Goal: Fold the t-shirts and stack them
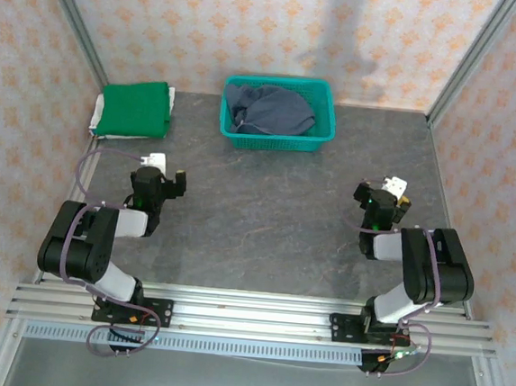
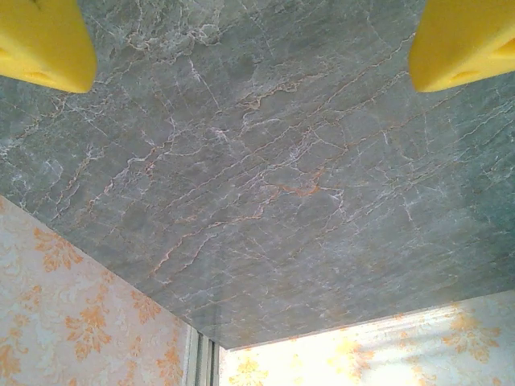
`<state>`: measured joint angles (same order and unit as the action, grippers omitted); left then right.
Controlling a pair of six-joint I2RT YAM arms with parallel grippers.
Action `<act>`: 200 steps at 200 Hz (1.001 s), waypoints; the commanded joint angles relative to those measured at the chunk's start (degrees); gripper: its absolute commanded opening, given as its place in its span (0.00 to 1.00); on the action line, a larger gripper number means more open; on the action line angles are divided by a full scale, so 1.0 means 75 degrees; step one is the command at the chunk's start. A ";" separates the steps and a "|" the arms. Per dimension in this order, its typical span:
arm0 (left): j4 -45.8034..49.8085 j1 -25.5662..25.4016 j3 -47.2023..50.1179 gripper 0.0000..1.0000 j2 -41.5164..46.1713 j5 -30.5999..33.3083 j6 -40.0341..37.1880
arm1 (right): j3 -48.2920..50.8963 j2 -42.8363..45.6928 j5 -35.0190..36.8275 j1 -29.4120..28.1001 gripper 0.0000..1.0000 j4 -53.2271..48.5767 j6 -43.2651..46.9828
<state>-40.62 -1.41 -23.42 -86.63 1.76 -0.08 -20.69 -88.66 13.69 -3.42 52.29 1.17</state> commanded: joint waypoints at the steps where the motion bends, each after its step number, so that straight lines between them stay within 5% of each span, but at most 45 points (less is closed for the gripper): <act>1: -0.0209 -0.0011 -0.0159 1.00 0.0113 0.0023 -0.0116 | -0.0066 -0.0006 -0.0051 0.0031 0.99 0.0094 -0.0046; 145: 0.0006 -0.0011 -0.0275 1.00 0.0234 -0.0052 -0.0150 | -0.0037 0.0137 -0.0097 0.0029 0.99 0.0089 -0.0032; 168: 0.3252 -0.0033 -0.1659 1.00 0.1305 0.0301 0.0216 | -0.0661 0.1505 -0.0116 -0.0059 0.99 -0.2381 -0.0108; 200: 0.5149 -0.0189 -0.2407 1.00 0.3012 0.0083 0.1318 | -0.2084 0.3079 -0.1144 -0.0060 0.99 -0.6144 -0.0685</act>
<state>-17.52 -1.58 -36.14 -72.77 1.91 2.92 -28.67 -73.49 11.55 -3.60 27.57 -0.60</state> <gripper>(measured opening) 0.999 0.993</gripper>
